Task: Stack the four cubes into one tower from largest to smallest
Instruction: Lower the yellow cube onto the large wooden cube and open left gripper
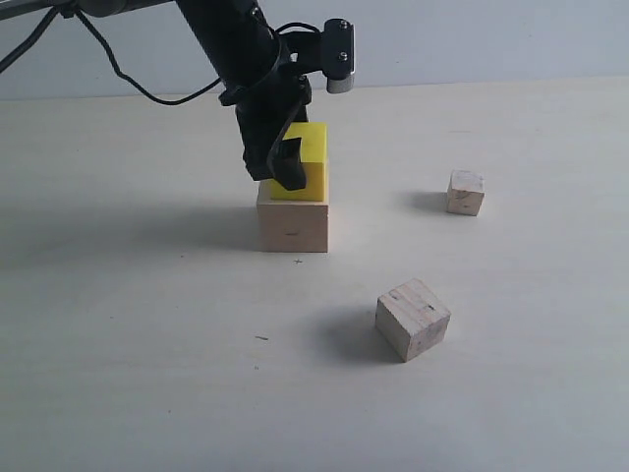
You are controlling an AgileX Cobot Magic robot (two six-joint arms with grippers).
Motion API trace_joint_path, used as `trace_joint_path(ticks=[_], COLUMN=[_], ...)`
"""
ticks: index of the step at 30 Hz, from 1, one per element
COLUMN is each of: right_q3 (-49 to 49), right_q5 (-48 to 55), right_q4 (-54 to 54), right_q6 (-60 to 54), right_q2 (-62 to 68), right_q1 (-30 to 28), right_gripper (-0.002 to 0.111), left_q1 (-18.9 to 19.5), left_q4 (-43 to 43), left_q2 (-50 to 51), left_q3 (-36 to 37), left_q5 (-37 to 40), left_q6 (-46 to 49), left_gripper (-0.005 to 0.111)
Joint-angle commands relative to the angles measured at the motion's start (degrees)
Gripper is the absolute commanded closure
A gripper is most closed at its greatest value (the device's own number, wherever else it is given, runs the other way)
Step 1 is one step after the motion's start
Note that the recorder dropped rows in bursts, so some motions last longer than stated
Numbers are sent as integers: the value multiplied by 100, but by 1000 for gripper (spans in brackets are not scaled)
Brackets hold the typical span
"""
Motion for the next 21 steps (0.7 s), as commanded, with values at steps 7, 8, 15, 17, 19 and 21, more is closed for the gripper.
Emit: trace_joint_path(ticks=[7, 8, 15, 17, 19, 21], right_q3=[26, 26, 26, 26, 26, 26], right_q5=[-31, -31, -31, -31, -31, -31], right_q4=[-24, -24, -24, -24, -24, -24], right_q6=[-45, -45, -45, -45, -45, -45], right_q2=[-24, -24, -24, -24, -24, -24], right_q1=[13, 13, 13, 13, 13, 13], right_gripper=[108, 108, 108, 108, 108, 108], left_q1=[-5, -5, -5, -5, -5, -5], left_q4=[103, 103, 103, 103, 103, 103], left_q2=[-22, -22, -22, -22, -22, -27], left_q3=[-19, -19, -19, -19, -19, -19], left_q5=[-53, -36, -11, -11, -11, -11], left_q6=[-60, -60, -397, -410, -410, -410], left_gripper=[48, 48, 29, 26, 26, 25])
